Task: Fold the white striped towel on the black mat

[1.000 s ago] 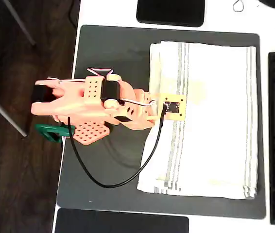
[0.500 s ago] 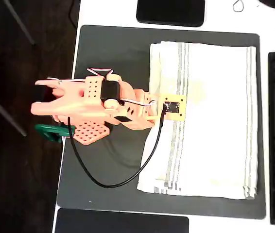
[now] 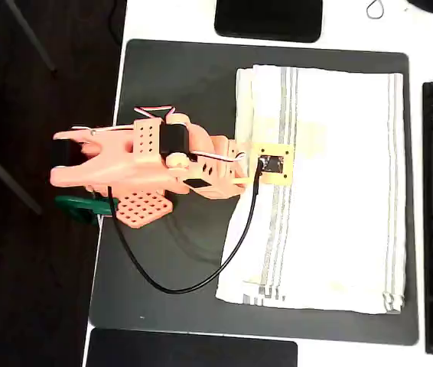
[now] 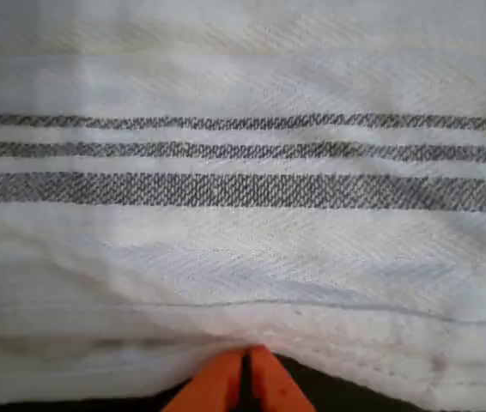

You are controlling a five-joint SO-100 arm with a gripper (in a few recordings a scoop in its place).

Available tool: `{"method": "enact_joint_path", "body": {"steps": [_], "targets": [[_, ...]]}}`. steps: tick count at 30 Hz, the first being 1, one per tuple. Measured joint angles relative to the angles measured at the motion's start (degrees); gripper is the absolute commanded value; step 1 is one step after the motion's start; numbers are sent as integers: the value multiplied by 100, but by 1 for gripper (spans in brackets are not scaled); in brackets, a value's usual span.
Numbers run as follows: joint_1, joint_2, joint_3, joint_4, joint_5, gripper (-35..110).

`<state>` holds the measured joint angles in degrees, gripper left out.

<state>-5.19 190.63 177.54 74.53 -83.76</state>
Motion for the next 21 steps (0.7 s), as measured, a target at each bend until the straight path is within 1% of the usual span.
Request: {"method": "enact_joint_path", "body": {"steps": [3, 9, 19, 21], "targets": [[9, 0, 0, 0, -53, 0], [167, -246, -26, 53, -545, 0], [0, -1424, -1081, 229, -615, 0], [-202, -1564, -1327, 237, -598, 0]]}}
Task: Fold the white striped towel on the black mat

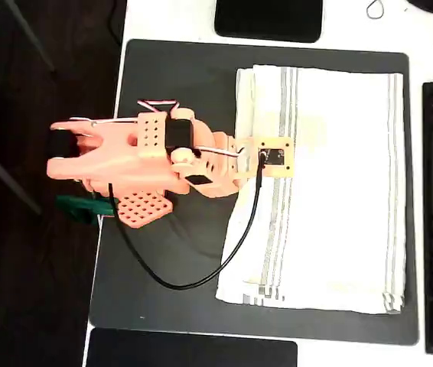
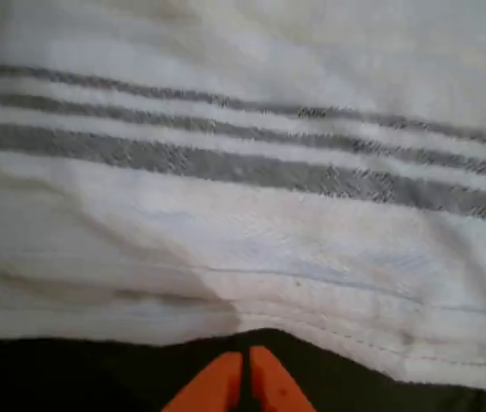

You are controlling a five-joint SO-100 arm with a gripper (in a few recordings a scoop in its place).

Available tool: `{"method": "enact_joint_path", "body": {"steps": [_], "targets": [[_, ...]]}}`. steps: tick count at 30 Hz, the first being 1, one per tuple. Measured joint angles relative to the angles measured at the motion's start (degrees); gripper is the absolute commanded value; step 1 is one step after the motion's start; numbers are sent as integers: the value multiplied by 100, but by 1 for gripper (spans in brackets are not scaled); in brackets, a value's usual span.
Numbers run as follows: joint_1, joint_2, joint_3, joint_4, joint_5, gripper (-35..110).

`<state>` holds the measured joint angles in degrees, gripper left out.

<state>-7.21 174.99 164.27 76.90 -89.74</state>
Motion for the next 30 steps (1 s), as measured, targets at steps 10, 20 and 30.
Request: {"method": "enact_joint_path", "body": {"steps": [10, 20, 30], "targets": [[-1283, -2048, -1362, -448, 853, 0], [-2118, -4482, -2865, -1230, 1591, 0], [-2707, -7005, -5432, -1055, 2426, 1]]}}
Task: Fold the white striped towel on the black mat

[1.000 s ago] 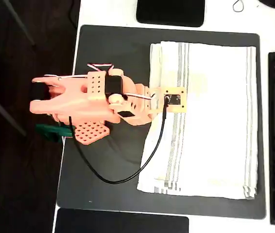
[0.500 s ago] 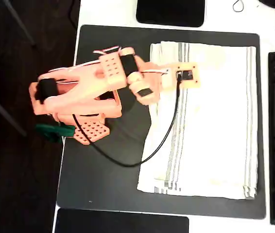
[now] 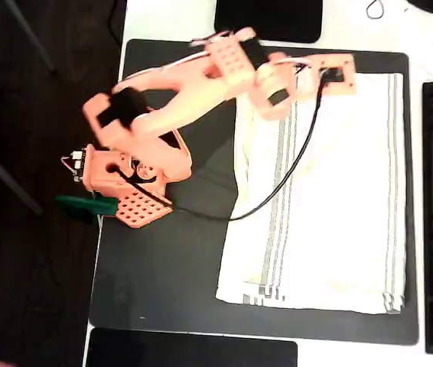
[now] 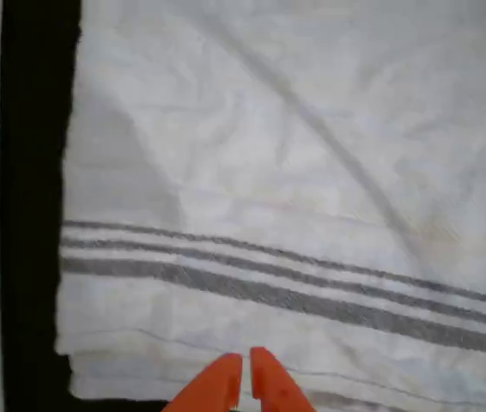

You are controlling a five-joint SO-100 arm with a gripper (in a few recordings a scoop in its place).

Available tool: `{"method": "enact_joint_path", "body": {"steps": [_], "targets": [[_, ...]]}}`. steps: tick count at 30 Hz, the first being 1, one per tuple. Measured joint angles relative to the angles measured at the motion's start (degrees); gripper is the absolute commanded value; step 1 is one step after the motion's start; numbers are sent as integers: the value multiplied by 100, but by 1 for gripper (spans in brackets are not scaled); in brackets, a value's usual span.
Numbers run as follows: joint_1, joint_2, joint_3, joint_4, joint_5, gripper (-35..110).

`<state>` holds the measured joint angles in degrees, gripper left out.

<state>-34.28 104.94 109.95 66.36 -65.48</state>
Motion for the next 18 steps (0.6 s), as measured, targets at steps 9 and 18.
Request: {"method": "enact_joint_path", "body": {"steps": [9, 18], "targets": [[-299, -2118, -2127, 308, 264, 18], [-316, -3480, -3146, 176, 369, 22]]}}
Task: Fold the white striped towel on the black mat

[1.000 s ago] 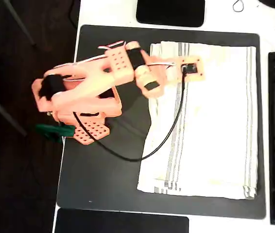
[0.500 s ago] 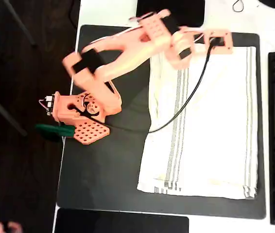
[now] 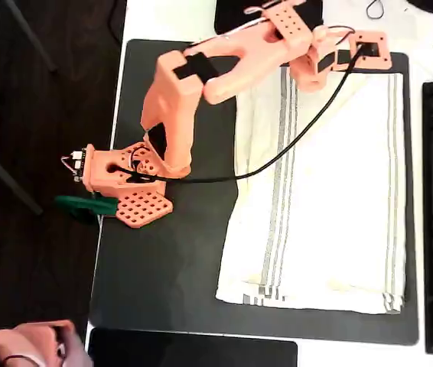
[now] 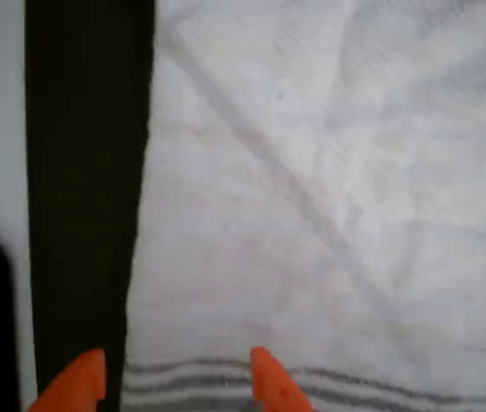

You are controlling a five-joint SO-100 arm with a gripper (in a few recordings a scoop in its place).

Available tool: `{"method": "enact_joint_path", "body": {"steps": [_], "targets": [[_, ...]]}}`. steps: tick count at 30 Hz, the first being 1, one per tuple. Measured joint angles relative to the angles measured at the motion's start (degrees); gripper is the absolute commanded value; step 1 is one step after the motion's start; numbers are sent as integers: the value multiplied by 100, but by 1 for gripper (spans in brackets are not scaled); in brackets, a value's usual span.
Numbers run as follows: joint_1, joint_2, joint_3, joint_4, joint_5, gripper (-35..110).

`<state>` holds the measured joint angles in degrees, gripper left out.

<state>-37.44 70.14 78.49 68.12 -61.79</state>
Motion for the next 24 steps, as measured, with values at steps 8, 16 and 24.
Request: {"method": "enact_joint_path", "body": {"steps": [8, 16, 24], "targets": [[44, -958, -562, -211, 404, 17], [79, -1327, -782, -483, 589, 3], [114, -1204, -624, -378, 712, 0]]}}
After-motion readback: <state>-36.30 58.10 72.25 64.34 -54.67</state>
